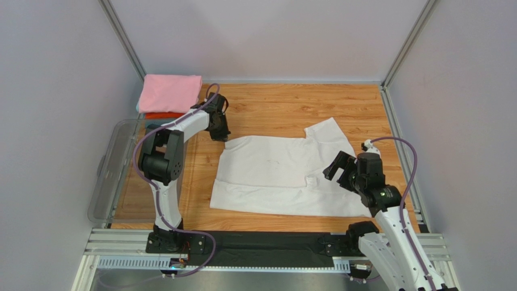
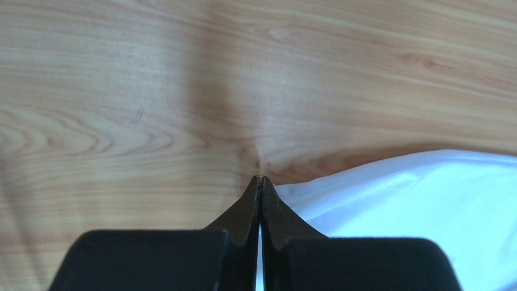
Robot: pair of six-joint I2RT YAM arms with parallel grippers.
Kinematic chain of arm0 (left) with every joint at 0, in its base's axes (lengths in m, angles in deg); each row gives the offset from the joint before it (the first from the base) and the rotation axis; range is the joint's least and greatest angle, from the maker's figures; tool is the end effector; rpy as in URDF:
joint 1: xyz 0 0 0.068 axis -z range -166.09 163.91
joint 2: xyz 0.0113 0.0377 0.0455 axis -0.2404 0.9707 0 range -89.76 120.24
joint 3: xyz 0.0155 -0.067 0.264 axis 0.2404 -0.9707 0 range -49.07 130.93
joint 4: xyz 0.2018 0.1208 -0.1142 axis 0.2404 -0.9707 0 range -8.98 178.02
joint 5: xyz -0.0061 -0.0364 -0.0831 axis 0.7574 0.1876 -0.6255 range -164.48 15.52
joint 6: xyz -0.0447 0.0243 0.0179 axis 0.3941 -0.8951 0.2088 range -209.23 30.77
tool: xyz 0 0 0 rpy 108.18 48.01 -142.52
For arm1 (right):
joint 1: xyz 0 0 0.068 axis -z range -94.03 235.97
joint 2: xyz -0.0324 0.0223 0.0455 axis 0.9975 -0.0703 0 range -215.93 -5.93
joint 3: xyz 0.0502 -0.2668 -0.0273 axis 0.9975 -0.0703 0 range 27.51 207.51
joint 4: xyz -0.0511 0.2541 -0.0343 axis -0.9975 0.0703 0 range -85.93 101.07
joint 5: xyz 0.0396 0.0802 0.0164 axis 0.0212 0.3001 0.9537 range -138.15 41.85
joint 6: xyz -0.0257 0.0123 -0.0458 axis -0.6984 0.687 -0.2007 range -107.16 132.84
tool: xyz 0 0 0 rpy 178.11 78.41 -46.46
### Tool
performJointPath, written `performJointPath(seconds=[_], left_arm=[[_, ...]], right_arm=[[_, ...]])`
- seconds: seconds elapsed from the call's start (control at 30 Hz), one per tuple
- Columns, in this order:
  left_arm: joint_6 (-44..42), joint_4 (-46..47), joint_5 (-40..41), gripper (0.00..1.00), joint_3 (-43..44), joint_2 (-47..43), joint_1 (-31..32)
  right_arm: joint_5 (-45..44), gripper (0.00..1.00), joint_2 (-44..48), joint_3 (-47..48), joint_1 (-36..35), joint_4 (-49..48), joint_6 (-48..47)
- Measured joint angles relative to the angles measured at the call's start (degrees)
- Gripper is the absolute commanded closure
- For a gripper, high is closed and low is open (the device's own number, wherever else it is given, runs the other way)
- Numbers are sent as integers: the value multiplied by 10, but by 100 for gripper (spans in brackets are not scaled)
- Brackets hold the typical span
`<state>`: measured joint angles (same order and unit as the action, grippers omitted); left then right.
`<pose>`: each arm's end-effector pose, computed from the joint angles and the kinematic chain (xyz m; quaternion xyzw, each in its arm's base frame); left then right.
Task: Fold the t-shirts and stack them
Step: Fold the tshirt
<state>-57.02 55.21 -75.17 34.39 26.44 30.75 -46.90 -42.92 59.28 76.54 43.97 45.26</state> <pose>0.4024 -0.1222 0.1686 -0.1294 0.9687 -0.0932 0.1902 0.1339 0.0230 0.2322 0.1801 0.9065 0.1458 0.3528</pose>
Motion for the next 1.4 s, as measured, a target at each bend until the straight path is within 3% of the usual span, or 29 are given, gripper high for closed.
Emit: performJointPath(seconds=[0.23, 0.43, 0.83, 1.0, 1.23, 1.4], left_arm=[[-15, 24, -12, 100, -39, -67, 0], [-26, 45, -20, 100, -40, -74, 0], [-52, 58, -13, 100, -59, -82, 0], [-61, 61, -9, 100, -60, -83, 0], [-69, 70, -7, 100, -62, -84, 0], [-70, 71, -7, 100, -62, -84, 0]], right_arm=[[-25, 0, -41, 6, 0, -2, -4], [-49, 0, -140, 68, 0, -21, -11], [-117, 1, -593, 455, 28, -54, -80], [-135, 8, -764, 626, 39, -31, -115], [-155, 18, -934, 802, 45, 20, -144], [-158, 28, -991, 845, 50, 47, -153]])
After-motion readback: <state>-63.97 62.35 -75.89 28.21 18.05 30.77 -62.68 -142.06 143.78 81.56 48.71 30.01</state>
